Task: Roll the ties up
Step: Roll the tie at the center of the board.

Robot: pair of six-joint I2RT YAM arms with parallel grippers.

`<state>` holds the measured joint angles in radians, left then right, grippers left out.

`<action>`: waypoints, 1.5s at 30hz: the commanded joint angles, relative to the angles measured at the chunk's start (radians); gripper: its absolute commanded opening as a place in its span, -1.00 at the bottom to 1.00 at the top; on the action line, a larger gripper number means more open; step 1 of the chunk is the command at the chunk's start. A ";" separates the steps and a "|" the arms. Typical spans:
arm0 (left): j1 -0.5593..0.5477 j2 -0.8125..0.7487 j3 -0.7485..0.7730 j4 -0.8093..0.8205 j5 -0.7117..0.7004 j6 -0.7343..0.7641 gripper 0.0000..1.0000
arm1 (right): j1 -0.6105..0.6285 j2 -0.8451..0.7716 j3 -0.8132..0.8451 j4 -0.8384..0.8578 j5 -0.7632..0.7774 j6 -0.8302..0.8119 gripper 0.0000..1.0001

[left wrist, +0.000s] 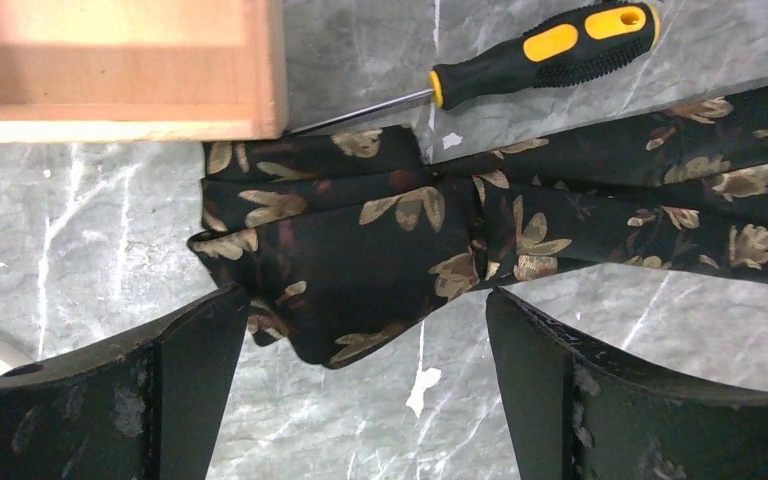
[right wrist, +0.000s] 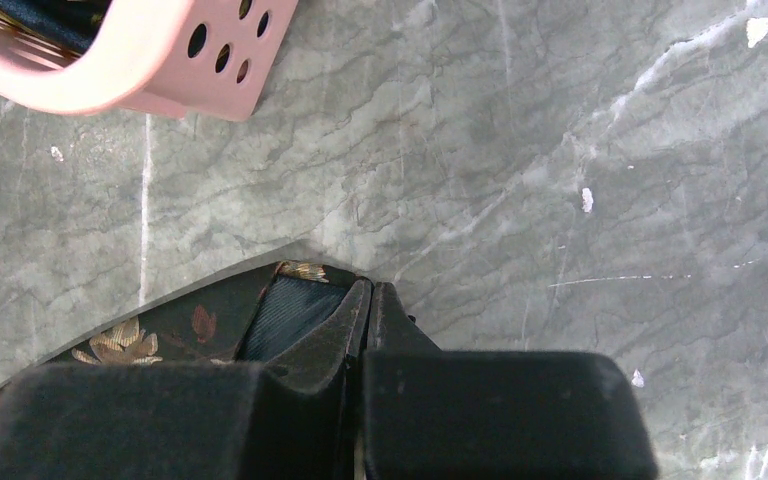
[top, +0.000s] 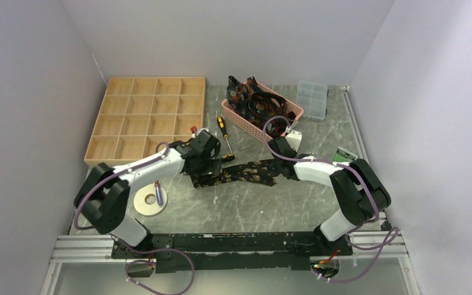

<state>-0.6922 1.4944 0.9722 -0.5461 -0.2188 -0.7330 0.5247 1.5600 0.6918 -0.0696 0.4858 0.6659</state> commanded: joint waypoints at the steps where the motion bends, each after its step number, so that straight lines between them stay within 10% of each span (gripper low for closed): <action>1: -0.061 0.092 0.103 -0.092 -0.111 0.012 0.88 | 0.004 -0.006 -0.025 0.004 -0.042 -0.005 -1.00; 21: -0.038 0.006 -0.060 -0.180 -0.254 -0.065 0.38 | 0.004 -0.006 -0.028 0.004 -0.046 -0.012 -1.00; 41: 0.111 -0.208 -0.205 -0.097 -0.149 -0.009 0.65 | 0.011 -0.050 -0.027 -0.003 -0.065 -0.012 -1.00; 45: 0.111 -0.267 -0.198 -0.084 -0.124 0.002 0.75 | 0.019 -0.137 -0.011 -0.033 -0.073 -0.020 -0.47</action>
<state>-0.5858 1.3018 0.7567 -0.6716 -0.3817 -0.7551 0.5304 1.5181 0.6731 -0.0731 0.4450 0.6571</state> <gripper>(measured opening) 0.858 0.126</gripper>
